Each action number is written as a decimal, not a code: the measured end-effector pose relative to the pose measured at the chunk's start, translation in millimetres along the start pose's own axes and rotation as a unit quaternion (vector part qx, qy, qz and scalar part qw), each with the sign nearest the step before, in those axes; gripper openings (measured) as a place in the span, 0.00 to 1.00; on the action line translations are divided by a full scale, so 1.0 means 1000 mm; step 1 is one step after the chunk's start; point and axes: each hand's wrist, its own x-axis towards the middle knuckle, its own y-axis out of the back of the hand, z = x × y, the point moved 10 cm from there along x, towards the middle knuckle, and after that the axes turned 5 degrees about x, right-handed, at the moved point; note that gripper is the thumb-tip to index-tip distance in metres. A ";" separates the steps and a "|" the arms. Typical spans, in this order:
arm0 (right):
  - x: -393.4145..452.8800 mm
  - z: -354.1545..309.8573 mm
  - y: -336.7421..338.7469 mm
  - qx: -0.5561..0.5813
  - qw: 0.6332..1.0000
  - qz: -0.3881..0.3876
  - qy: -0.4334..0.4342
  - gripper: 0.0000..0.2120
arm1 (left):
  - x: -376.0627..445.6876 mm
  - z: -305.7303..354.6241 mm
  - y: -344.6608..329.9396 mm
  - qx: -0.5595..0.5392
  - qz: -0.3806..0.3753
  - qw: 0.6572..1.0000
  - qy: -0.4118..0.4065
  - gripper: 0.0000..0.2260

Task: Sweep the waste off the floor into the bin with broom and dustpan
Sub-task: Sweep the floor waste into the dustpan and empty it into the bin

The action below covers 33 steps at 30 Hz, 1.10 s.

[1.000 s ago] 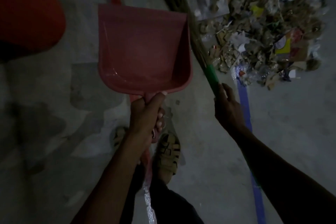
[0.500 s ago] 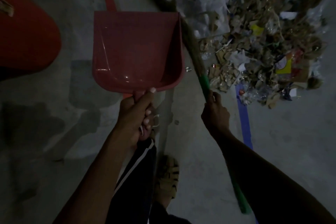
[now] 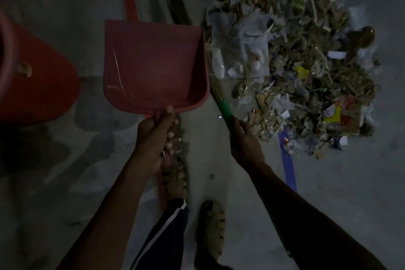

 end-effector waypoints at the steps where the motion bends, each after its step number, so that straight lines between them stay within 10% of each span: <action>1: 0.012 -0.008 0.000 0.004 1.000 -0.006 0.017 0.28 | 0.002 0.006 -0.002 0.000 0.000 1.000 -0.004 0.18; 6: 0.075 -0.020 0.004 0.003 0.999 -0.038 0.022 0.24 | 0.019 0.008 -0.008 0.034 0.034 0.999 -0.010 0.19; 18: 0.061 0.134 0.083 0.217 0.937 0.052 -0.267 0.15 | -0.003 -0.054 -0.075 0.066 0.026 0.997 0.029 0.17; 33: -0.055 0.204 0.114 0.138 0.947 0.119 -0.266 0.19 | -0.029 -0.071 -0.146 0.097 -0.017 0.995 0.030 0.20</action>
